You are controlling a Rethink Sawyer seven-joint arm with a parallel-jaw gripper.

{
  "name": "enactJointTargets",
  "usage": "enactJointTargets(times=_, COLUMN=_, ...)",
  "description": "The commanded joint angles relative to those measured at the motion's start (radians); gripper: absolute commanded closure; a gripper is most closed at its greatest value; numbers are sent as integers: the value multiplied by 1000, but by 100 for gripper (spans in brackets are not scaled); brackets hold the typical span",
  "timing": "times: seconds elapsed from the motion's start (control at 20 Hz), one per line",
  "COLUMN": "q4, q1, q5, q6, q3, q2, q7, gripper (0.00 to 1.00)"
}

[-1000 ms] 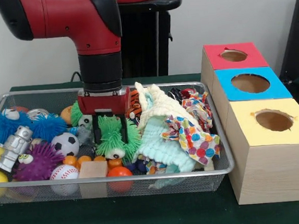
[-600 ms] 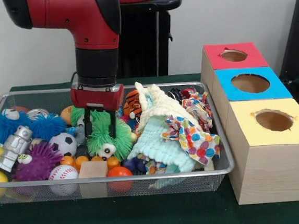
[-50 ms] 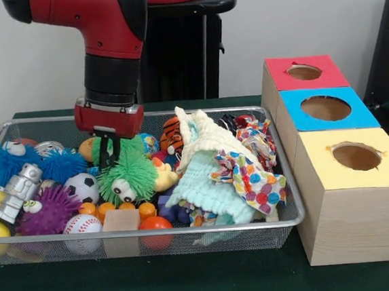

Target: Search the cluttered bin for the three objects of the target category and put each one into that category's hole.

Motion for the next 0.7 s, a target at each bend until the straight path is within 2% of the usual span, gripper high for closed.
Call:
enactJointTargets(times=0.05, q4=-37, q1=5, q5=55, q6=-27, q3=-45, q2=53, q7=134, gripper=100)
enactJointTargets(times=0.25, q4=-20, q1=1, q5=78, q6=-29, q3=-35, q2=43, q7=124, gripper=100)
enactJointTargets(times=0.55, q4=78, q1=9, q5=121, q6=44, q3=-2, q2=-48, q7=100, gripper=100)
enactJointTargets(times=0.7, q4=121, q1=-13, q5=147, q6=59, q3=49, q2=-86, q7=83, gripper=100)
